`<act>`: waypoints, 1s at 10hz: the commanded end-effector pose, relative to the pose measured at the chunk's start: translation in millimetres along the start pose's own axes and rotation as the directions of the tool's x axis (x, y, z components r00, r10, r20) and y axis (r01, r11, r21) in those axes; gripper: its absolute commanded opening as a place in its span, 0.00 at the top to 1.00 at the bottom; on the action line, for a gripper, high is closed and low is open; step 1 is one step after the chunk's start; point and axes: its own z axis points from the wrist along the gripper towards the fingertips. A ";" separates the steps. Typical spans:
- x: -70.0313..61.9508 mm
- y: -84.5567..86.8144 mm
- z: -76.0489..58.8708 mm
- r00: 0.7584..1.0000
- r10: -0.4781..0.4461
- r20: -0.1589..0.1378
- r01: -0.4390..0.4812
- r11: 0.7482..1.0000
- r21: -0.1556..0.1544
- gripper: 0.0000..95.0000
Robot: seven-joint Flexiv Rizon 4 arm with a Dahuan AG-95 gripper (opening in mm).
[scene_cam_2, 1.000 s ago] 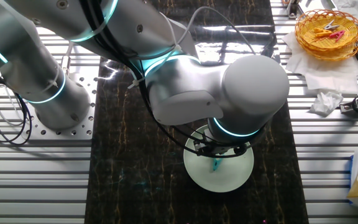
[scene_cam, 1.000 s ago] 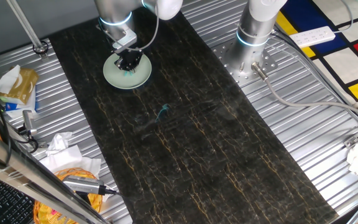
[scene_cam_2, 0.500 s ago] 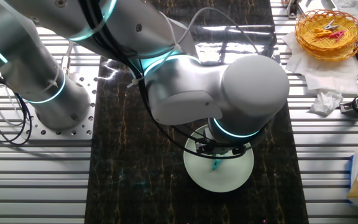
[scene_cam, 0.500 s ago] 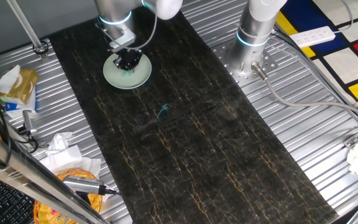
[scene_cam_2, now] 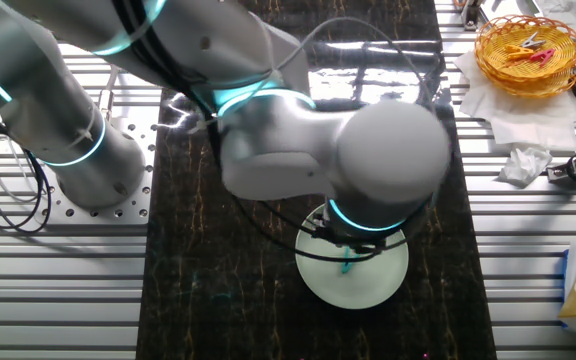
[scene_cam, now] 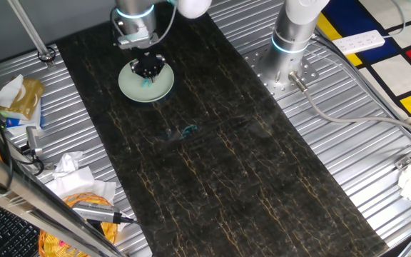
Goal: Use a clamp
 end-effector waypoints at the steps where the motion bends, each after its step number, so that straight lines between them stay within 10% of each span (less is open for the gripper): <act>1: -5.5 -8.6 -8.2 0.984 0.177 0.011 -0.177 0.982 0.065 0.00; 4: -9.3 -23.2 -11.0 0.966 0.254 -0.042 -0.248 0.963 0.107 0.00; 5: -10.3 -28.1 -10.0 0.960 0.276 -0.044 -0.269 0.956 0.113 0.20; 10: 2.7 -37.3 0.1 0.962 0.269 -0.039 -0.266 0.961 0.083 0.20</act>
